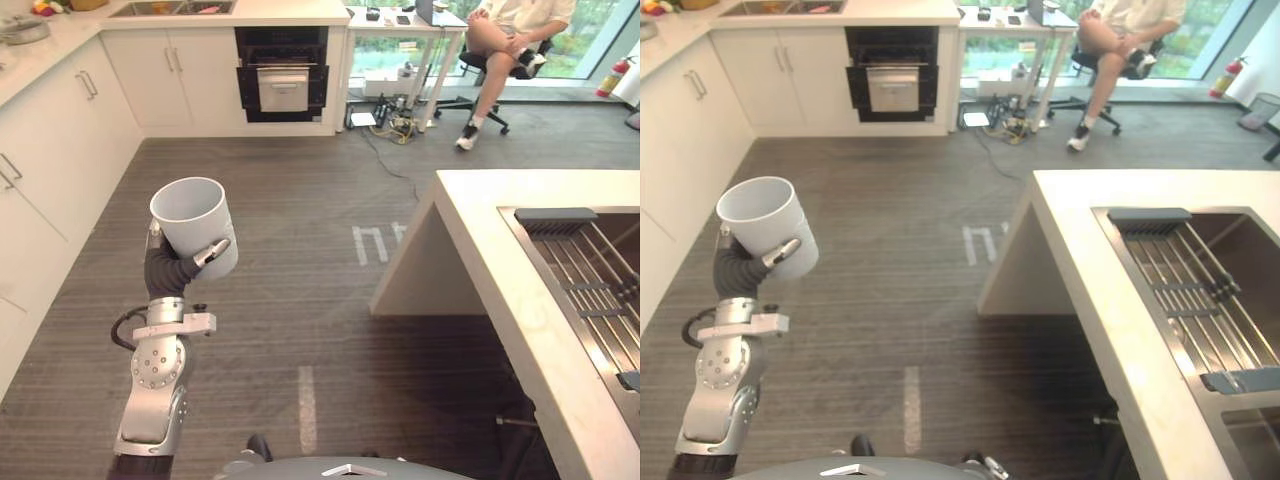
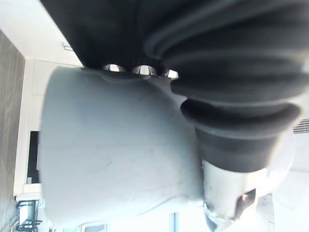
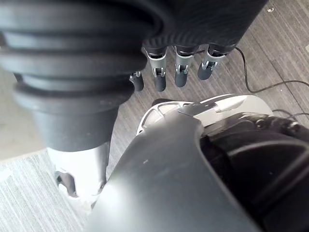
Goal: Walk over to the sink, pick up the cup, carry it to the dishwasher, place the cup inside the dishwasher, then close the dishwasher door
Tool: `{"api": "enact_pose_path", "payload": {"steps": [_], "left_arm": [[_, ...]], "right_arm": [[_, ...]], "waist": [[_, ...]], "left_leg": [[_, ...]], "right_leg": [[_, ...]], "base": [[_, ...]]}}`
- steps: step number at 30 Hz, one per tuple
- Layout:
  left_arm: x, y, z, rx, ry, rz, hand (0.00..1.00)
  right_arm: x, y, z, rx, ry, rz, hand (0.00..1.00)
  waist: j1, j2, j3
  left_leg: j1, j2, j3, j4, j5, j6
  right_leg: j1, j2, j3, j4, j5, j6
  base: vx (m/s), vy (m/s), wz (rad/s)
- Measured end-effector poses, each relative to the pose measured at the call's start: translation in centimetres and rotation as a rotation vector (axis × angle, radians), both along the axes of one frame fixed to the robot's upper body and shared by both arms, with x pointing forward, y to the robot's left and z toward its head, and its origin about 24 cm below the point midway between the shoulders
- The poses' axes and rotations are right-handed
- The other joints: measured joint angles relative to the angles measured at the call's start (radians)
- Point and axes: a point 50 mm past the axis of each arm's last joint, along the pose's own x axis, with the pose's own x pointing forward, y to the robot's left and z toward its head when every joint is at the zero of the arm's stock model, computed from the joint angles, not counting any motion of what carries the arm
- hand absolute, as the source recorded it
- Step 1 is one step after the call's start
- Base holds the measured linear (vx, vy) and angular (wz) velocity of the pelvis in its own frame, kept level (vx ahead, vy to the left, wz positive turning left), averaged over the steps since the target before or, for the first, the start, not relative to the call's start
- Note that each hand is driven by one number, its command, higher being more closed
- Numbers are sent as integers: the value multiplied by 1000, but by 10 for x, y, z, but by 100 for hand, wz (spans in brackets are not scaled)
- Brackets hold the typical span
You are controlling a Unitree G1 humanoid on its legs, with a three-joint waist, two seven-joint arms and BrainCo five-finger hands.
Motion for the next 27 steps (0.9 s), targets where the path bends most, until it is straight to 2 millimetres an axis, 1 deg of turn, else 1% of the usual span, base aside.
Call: {"api": "enact_pose_path", "payload": {"steps": [3,6,8,9,10,11,12,13,14,15,16,17,18,19,20,21,22,23,24,25,26,27], "left_arm": [[0,-6,-2,-79,1,-9,100],[1,-13,-3,-106,5,-41,100],[1,-16,-3,-119,5,-51,100],[1,-17,-3,-119,4,-59,100],[1,-20,-3,-116,5,-76,100],[1,-23,-3,-114,4,-95,100],[1,-24,-3,-113,4,-100,100],[1,-26,-4,-106,7,-122,100],[1,-28,-4,-105,8,-135,100],[0,-31,-5,-104,14,-151,100],[-1,-30,-6,-99,16,-152,100],[-1,-29,-6,-97,12,-149,100],[2,-29,-6,-89,9,-154,100],[7,-28,-6,-67,9,-159,100],[8,-26,-7,-55,12,-158,100],[10,-23,-7,-25,17,-162,100],[9,-20,-7,-3,23,-160,100],[8,-18,-8,1,25,-154,100],[8,-18,-10,-9,34,-145,100],[7,-22,-11,-24,36,-150,100],[7,-23,-11,-30,36,-145,100],[7,-26,-11,-42,37,-142,100]], "right_arm": [[5,0,1,-8,-4,40,0],[7,-2,1,-35,5,45,0],[6,-3,1,-50,10,38,0],[6,-4,1,-50,5,19,0],[3,-6,1,-52,5,-1,0],[3,-4,1,-49,-10,-20,0],[3,-3,1,-48,-12,-23,0],[0,-1,0,-42,-14,-42,0],[-2,-1,0,-39,-12,-48,0],[-4,-3,0,-44,-11,-53,0],[-3,-3,0,-44,-20,-59,0],[-2,-4,1,-43,-31,-66,0],[1,-7,2,-35,-59,-91,0],[5,-8,3,-27,-82,-99,0],[4,-5,3,-21,-79,-97,0],[0,5,0,4,-66,-106,0],[-14,15,-3,35,-22,-127,0],[-22,20,-5,48,3,-131,0],[-24,21,-5,52,6,-127,0],[-26,18,-5,43,8,-115,0],[-28,15,-4,36,11,-101,0],[-26,9,-3,21,8,-75,0]], "waist": [[-1,1,0],[0,3,2],[-1,6,4],[-2,8,7],[-5,7,13],[-22,1,16],[-26,-1,18],[-38,-19,29],[-37,-23,32],[-18,-17,37],[-11,-15,38],[-11,-14,45],[-18,6,62],[-27,21,79],[-32,15,85],[-51,-22,91],[-41,-78,89],[-31,-106,82],[-29,-107,83],[-31,-95,78],[-37,-86,73],[-47,-71,60]], "left_leg": [[-2,-8,1,1,3,10],[2,-16,-3,1,-3,20],[2,-24,-22,1,-12,22],[1,-31,-49,1,-15,27],[4,-39,-87,0,-23,37],[3,-53,-147,0,-23,38],[3,-56,-159,0,-22,37],[16,-69,-200,7,-18,38],[18,-75,-214,13,-19,36],[16,-71,-227,40,-23,44],[29,-69,-239,26,-35,59],[39,-67,-254,14,-37,62],[31,-34,-275,25,-37,62],[12,7,-284,50,-40,50],[5,17,-293,52,-43,43],[3,17,-321,49,-40,31],[28,3,-329,24,-33,8],[46,-9,-327,3,-23,-3],[54,0,-332,1,-11,-14],[53,9,-345,2,-15,-30],[47,15,-353,5,-16,-34],[35,27,-360,8,-18,-43]], "right_leg": [[-11,-5,20,2,6,1],[-13,-13,54,11,8,5],[-13,-23,67,29,-3,17],[-12,-26,78,52,-19,21],[-17,-36,144,100,-66,24],[-45,-29,264,170,-146,27],[-50,-23,290,181,-165,25],[-55,-5,359,208,-213,25],[-49,-4,370,217,-217,28],[-35,-2,372,222,-217,29],[-33,-3,385,241,-205,20],[-52,-2,399,285,-198,19],[-114,33,448,361,-230,-12],[-140,77,511,349,-249,3],[-146,87,534,328,-248,13],[-135,83,546,281,-247,28],[-109,74,564,250,-285,22],[-107,63,569,241,-300,21],[-112,65,554,274,-280,21],[-113,70,541,292,-279,20],[-113,72,528,296,-278,19],[-117,81,515,296,-278,19]], "base": [[59,28,-13],[32,34,0],[-5,43,17],[-38,65,38],[-29,68,72],[-18,52,74],[8,4,102],[33,-24,75],[69,-53,74],[77,-37,21],[67,-31,2],[33,-10,-7],[-16,-49,7],[-36,-53,21],[-24,-150,58],[80,-216,65],[121,-279,54],[189,-275,30],[178,-255,26],[159,-233,35],[132,-203,34],[153,-178,45]]}}
